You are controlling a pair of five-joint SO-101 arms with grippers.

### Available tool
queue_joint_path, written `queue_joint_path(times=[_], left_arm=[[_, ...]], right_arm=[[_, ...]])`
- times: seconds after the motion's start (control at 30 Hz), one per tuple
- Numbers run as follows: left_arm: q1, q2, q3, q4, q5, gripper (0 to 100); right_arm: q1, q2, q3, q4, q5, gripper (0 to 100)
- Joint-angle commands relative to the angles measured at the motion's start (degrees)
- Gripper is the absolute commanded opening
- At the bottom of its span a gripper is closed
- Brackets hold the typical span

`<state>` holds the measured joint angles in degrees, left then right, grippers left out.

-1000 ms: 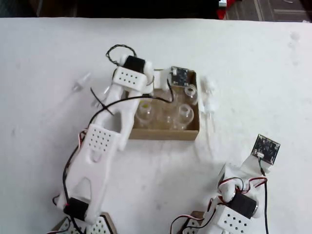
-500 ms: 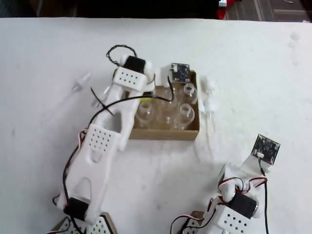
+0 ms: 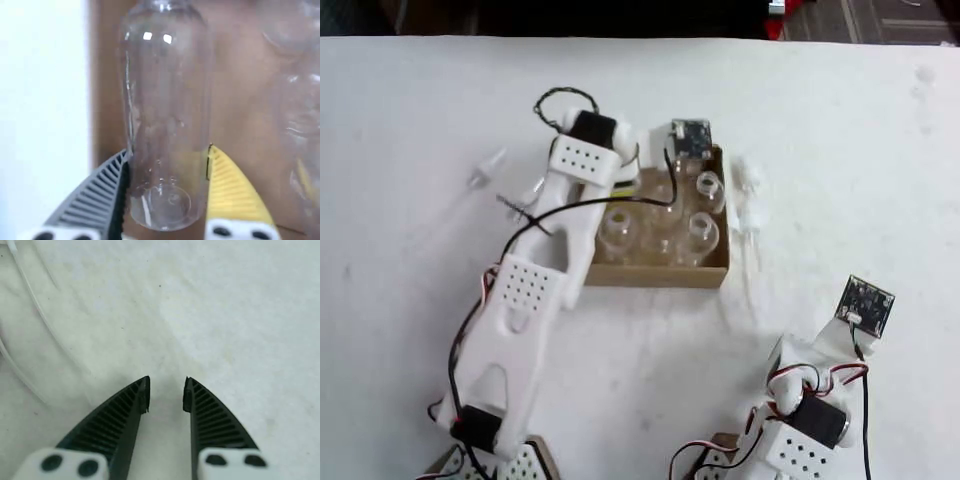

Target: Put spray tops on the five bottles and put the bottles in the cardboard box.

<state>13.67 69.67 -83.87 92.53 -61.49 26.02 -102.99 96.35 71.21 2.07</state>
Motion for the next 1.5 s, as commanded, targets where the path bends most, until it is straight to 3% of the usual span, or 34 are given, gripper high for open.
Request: queue_joint_path(times=[0.0, 0.23, 0.47, 0.73, 0.87, 1.17, 1.47], left_arm=[[-0.48, -2.68, -12.4, 3.87, 3.34, 11], [-0.66, -6.64, -11.52, 6.33, 3.6, 11], [-1.8, -16.75, -11.6, 6.86, 13.01, 11], [-9.71, -33.8, -11.6, 8.79, 38.24, 11], [-13.67, -42.42, -10.99, 10.02, 45.71, 11], [-21.41, -58.95, -10.99, 10.11, 53.89, 11], [-24.92, -74.42, -8.79, 10.2, 54.24, 11]], right_arm=[[-0.31, 0.13, 0.53, 0.31, 0.7, 9.1], [-0.31, 0.13, 0.53, 0.31, 0.7, 9.1], [-0.31, 0.13, 0.53, 0.31, 0.7, 9.1], [-0.31, 0.13, 0.53, 0.31, 0.7, 9.1], [-0.4, -0.13, 0.53, 0.31, 0.44, 9.3], [-0.4, -0.22, 0.53, -2.24, 0.35, 9.4], [-0.4, -0.22, 0.53, -3.21, 0.44, 9.4]])
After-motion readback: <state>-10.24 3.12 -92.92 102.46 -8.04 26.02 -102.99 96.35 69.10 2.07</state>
